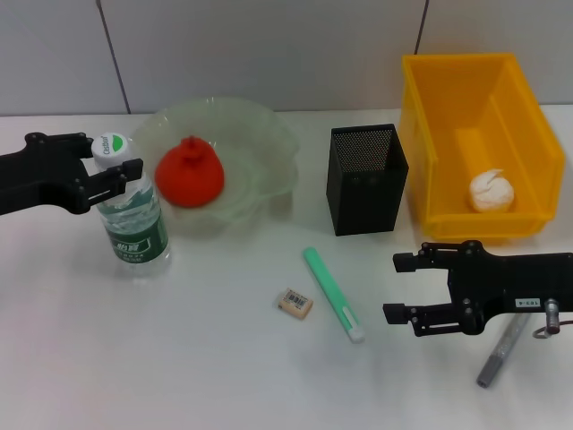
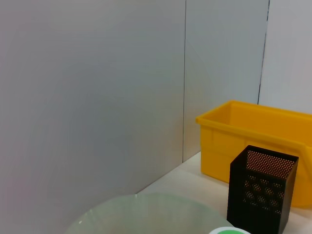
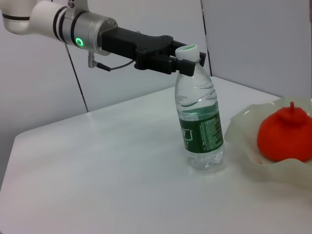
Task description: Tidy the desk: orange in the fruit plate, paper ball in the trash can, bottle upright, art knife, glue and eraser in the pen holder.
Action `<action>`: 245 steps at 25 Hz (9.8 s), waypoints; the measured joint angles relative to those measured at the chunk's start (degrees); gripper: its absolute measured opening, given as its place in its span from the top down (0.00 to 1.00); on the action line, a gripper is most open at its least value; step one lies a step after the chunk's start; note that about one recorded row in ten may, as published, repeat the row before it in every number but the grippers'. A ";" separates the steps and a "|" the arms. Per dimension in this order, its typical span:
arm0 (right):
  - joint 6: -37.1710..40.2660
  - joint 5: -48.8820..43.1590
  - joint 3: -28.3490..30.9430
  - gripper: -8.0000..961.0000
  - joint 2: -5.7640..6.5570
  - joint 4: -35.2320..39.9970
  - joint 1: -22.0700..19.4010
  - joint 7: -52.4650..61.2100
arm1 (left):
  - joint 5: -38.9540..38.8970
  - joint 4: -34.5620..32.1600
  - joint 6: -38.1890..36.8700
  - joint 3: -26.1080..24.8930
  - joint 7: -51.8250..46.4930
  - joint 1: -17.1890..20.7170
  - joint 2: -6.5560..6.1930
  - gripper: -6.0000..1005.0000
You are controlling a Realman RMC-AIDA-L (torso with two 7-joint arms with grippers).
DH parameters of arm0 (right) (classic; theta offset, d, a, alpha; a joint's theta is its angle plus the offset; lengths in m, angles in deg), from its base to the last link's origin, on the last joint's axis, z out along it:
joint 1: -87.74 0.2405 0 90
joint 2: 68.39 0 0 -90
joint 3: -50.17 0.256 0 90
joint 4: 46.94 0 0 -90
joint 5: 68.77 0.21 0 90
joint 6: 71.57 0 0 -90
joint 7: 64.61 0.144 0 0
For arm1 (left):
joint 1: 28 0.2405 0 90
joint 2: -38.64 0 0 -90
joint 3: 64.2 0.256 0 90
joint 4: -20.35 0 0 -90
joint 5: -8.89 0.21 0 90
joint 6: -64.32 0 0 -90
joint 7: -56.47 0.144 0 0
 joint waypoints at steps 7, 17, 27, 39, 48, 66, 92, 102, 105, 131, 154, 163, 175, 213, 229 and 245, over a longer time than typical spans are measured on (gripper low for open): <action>0.00 0.00 0.00 0.17 0.00 -0.15 0.00 -0.03 | -0.01 0.15 0.03 0.00 0.07 -0.04 -0.03 0.50; 0.00 0.00 0.00 0.17 0.00 -0.03 0.00 0.01 | 0.36 0.53 0.09 0.15 0.59 -0.11 0.00 0.50; 0.00 0.00 0.00 0.17 -0.05 0.02 0.00 0.25 | 0.33 1.68 0.28 0.18 1.55 -0.50 -0.03 0.49; 0.00 0.00 0.00 0.17 -0.09 0.02 0.00 0.30 | 0.36 1.69 0.88 0.18 1.59 -0.66 -0.09 0.49; 0.00 0.00 0.00 0.17 -0.09 0.02 0.00 0.34 | 0.44 1.77 0.92 0.53 1.48 -0.66 -0.13 0.48; -0.01 0.09 0.00 0.18 -0.36 -0.20 0.07 0.33 | -10.02 -3.08 -3.14 -0.74 -0.45 1.19 -0.50 0.22; 0.07 1.57 0.41 0.18 -0.43 1.54 5.81 10.16 | -9.29 31.59 -13.57 7.99 21.40 -0.89 0.15 0.13; 3.96 -8.64 -12.60 0.18 1.14 17.33 11.07 36.93 | -9.10 33.87 -11.80 8.15 24.67 -1.37 0.02 0.13; 7.35 -14.16 -13.13 0.18 1.27 19.13 15.08 42.30 | -9.09 33.72 -11.62 8.20 24.76 -1.39 -0.02 0.13; -9.66 -29.18 -35.89 0.18 -2.98 9.98 28.46 54.58 | -9.38 33.50 -10.28 8.01 24.31 -2.42 -0.05 0.13; -19.56 -23.80 -44.30 0.18 -3.16 4.22 29.03 55.36 | -9.06 33.67 -10.19 8.26 24.39 -2.29 -0.09 0.13; -19.79 -23.79 -46.53 0.18 -3.16 3.88 29.33 55.59 | -9.06 33.81 -10.19 8.26 24.35 -2.41 -0.09 0.13; -21.87 -21.47 -49.68 0.18 -3.16 2.78 29.15 55.89 | -9.37 33.68 -10.26 8.26 24.21 -2.42 0.00 0.13; -22.34 -21.55 -51.15 0.18 -3.16 2.30 29.09 57.64 | -9.50 33.77 -10.68 8.26 24.09 -2.77 0.00 0.13; -21.57 -21.63 -51.86 0.18 -3.16 2.04 29.09 57.64 | -9.64 33.94 -10.71 8.21 24.26 -2.77 0.09 0.13; -20.71 -21.63 -51.86 0.48 -3.01 2.30 29.34 57.64 | -9.68 33.89 -10.71 7.99 24.15 -2.78 0.09 0.13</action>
